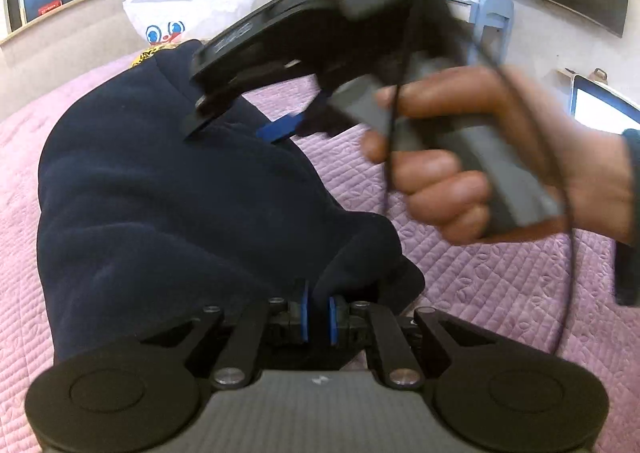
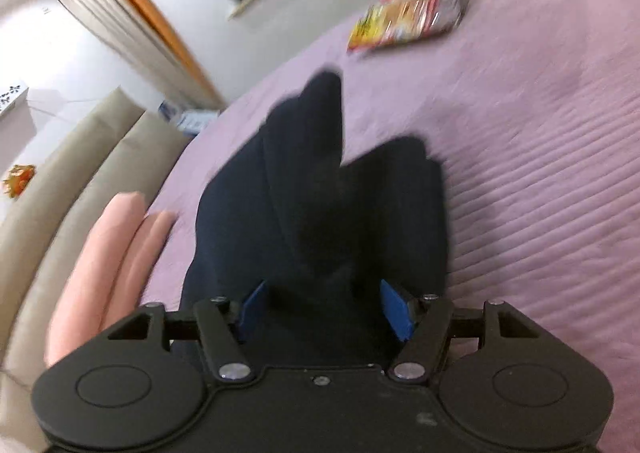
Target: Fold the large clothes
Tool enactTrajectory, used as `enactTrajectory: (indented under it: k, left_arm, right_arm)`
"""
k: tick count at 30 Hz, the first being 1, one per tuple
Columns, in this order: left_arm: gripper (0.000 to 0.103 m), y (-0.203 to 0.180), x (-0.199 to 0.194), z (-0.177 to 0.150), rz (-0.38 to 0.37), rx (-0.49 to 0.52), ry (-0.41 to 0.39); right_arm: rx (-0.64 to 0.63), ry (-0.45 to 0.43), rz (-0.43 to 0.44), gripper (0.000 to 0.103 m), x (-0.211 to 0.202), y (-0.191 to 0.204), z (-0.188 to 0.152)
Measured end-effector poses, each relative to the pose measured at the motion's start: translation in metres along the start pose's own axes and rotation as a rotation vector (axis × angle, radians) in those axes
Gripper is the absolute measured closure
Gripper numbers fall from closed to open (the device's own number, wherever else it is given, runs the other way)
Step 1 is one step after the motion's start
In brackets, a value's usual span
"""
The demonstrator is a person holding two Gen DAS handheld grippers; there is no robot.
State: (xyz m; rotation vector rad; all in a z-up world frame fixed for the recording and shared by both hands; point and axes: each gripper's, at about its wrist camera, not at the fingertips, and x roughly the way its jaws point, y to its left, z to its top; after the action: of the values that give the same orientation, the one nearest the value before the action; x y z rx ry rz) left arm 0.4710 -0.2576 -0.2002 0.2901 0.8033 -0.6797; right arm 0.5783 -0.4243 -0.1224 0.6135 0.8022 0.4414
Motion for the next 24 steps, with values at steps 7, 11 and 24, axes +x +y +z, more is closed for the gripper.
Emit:
enactTrajectory:
  k: [7,11,24]
  left_arm:
    - [0.093,0.003,-0.008,0.022,-0.099,-0.035,-0.049]
    - [0.091,-0.005,0.011,0.027,-0.13,-0.008,0.0]
    - [0.079,0.052,-0.047,0.019,-0.247,-0.088,0.037]
  right_arm:
    - [0.019,-0.099,-0.059,0.092,-0.048,0.015,0.008]
    - [-0.01,-0.073,-0.184,0.091,-0.028,0.0,-0.003]
    - [-0.149,-0.198,-0.138,0.052,-0.074,-0.001,0.03]
